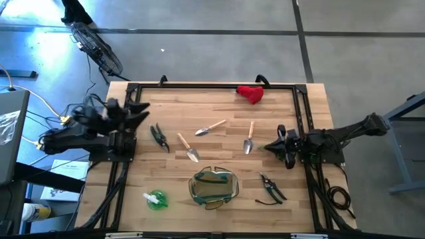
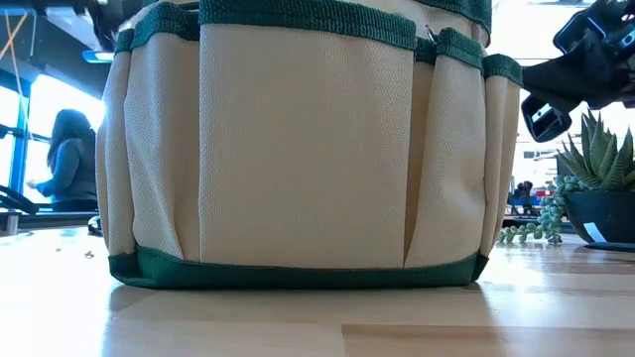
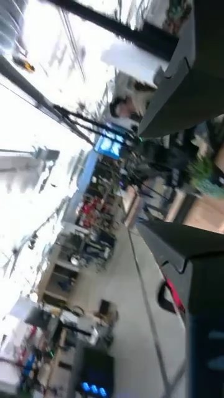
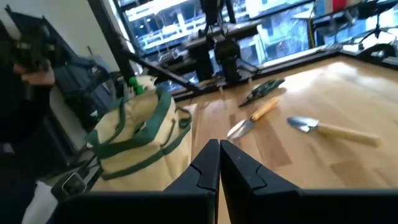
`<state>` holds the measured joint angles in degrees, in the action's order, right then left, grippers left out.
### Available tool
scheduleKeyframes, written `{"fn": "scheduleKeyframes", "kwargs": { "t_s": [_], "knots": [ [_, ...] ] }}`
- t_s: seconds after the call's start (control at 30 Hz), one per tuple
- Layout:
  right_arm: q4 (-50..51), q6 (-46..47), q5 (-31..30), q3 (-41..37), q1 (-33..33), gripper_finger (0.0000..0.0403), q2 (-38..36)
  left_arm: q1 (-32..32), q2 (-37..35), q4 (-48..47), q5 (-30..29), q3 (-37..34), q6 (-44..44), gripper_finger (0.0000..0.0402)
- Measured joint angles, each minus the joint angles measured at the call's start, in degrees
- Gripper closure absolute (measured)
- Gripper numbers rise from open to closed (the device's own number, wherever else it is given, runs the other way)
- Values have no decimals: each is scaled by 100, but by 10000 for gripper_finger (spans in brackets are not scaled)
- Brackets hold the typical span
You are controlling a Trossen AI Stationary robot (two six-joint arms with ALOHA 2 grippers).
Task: Pick & Place Garden tools in Gardening bag
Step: Put the green spray bottle into the gardening bag
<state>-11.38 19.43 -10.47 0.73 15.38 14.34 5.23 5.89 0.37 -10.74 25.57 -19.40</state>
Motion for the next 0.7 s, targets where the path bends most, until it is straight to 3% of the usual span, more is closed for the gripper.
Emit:
{"fn": "scheduleKeyframes", "kwargs": {
  "t_s": [0.27, 0.5, 0.57, 0.7],
  "knots": [
    [-35, -146, -73, 0, 0, 400, 280, -2, 837, -884, 1452, 1701, 414, 176],
    [-612, -1055, -1260, 0, -4, 400, 314, -2, 2070, -2513, 2701, 3189, 977, 176],
    [-823, -1415, -1531, 0, -19, 400, 314, -2, 2397, -3080, 2755, 3563, 1300, 176],
    [-1122, -1933, -1960, 0, -118, 400, 314, -2, 2946, -3887, 2292, 4065, 1628, 176]
  ]
}}
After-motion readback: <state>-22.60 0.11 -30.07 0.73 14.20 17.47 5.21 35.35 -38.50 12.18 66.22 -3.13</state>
